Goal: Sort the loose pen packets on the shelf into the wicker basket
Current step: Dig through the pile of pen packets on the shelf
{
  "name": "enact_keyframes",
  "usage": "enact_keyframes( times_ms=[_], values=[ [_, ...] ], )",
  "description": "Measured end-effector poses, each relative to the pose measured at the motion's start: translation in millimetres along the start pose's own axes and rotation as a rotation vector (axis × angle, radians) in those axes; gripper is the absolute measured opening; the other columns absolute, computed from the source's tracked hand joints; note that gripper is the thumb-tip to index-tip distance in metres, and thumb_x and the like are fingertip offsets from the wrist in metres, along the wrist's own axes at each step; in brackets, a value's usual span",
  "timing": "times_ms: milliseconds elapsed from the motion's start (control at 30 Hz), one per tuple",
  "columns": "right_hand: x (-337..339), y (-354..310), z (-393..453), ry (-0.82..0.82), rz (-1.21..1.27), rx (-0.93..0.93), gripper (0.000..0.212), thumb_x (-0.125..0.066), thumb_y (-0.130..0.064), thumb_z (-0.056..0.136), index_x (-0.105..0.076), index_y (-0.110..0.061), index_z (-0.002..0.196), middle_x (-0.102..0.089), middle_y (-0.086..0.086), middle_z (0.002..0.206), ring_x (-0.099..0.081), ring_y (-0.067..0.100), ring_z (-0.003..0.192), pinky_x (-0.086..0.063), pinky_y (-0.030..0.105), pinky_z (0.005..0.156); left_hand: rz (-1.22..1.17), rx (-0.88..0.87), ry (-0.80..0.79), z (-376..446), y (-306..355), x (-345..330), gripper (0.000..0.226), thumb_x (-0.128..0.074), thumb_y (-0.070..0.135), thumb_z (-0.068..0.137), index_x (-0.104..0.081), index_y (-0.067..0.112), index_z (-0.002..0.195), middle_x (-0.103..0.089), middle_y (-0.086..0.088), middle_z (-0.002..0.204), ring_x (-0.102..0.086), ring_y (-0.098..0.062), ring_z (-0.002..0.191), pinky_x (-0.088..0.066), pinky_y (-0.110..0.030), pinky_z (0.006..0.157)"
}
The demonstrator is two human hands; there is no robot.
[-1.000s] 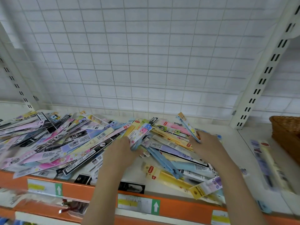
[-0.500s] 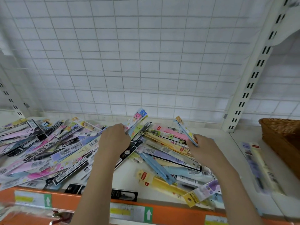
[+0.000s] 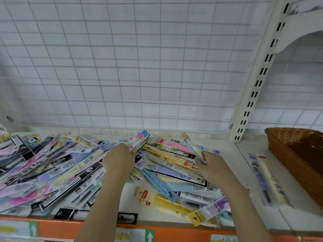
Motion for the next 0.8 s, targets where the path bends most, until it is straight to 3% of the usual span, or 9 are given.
enact_keyframes(
  times_ms=[100, 267, 367, 533, 700, 800],
  values=[
    [0, 0, -1, -0.002, -0.014, 0.000, 0.037, -0.040, -0.027, 0.097, -0.029, -0.025, 0.062, -0.039, -0.004, 0.060, -0.038, 0.011, 0.051, -0.027, 0.023, 0.047, -0.008, -0.009, 0.014, 1, -1, 1, 0.036, -0.051, 0.043, 0.091, -0.058, 0.009, 0.100, -0.064, -0.010, 0.096, -0.061, -0.030, 0.089, -0.041, -0.031, 0.064],
    [1, 4, -2, 0.009, -0.008, -0.009, 0.036, -0.040, -0.028, 0.097, -0.031, -0.024, 0.062, -0.041, -0.003, 0.061, -0.039, 0.012, 0.051, -0.028, 0.023, 0.047, -0.048, -0.024, 0.036, 5, -2, 9, 0.014, -0.047, 0.024, 0.092, -0.049, 0.011, 0.087, -0.050, -0.006, 0.079, -0.050, -0.028, 0.077, -0.041, -0.032, 0.064],
    [4, 4, 1, 0.009, -0.025, -0.014, 0.035, -0.041, -0.027, 0.097, -0.032, -0.024, 0.063, -0.043, -0.003, 0.062, -0.041, 0.013, 0.052, -0.029, 0.024, 0.047, -0.083, -0.045, 0.057, 6, -3, 15, 0.016, -0.047, 0.021, 0.092, -0.052, 0.007, 0.085, -0.046, -0.005, 0.067, -0.050, -0.028, 0.073, -0.039, -0.031, 0.060],
    [11, -1, 18, 0.027, -0.033, 0.012, 0.033, -0.041, -0.027, 0.096, -0.034, -0.021, 0.064, -0.044, -0.001, 0.063, -0.041, 0.015, 0.054, -0.028, 0.027, 0.048, -0.199, -0.079, 0.140, 4, -9, 24, 0.021, -0.042, 0.023, 0.095, -0.046, 0.007, 0.082, -0.051, -0.010, 0.077, -0.048, -0.029, 0.075, -0.039, -0.034, 0.062],
    [10, -11, 43, -0.017, -0.113, 0.052, 0.033, -0.044, -0.027, 0.095, -0.035, -0.024, 0.063, -0.043, -0.002, 0.063, -0.041, 0.013, 0.054, -0.029, 0.026, 0.047, -0.304, -0.063, 0.179, -2, -18, 24, 0.029, -0.041, 0.025, 0.096, -0.046, 0.005, 0.076, -0.043, -0.004, 0.062, -0.047, -0.029, 0.068, -0.032, -0.030, 0.056],
    [8, -19, 60, -0.037, -0.172, 0.071, 0.032, -0.045, -0.027, 0.094, -0.036, -0.025, 0.063, -0.045, -0.003, 0.064, -0.042, 0.012, 0.055, -0.030, 0.027, 0.048, -0.362, -0.047, 0.174, -10, -23, 25, 0.041, -0.042, 0.036, 0.096, -0.043, 0.008, 0.066, -0.046, -0.005, 0.060, -0.046, -0.028, 0.061, -0.030, -0.030, 0.052]
  ],
)
Point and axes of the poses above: each hand's wrist, its own z-axis towards the middle knuckle, its own x-axis out of the back of the hand, y = z × x, the point moved 3 cm from there along z, towards the middle knuckle
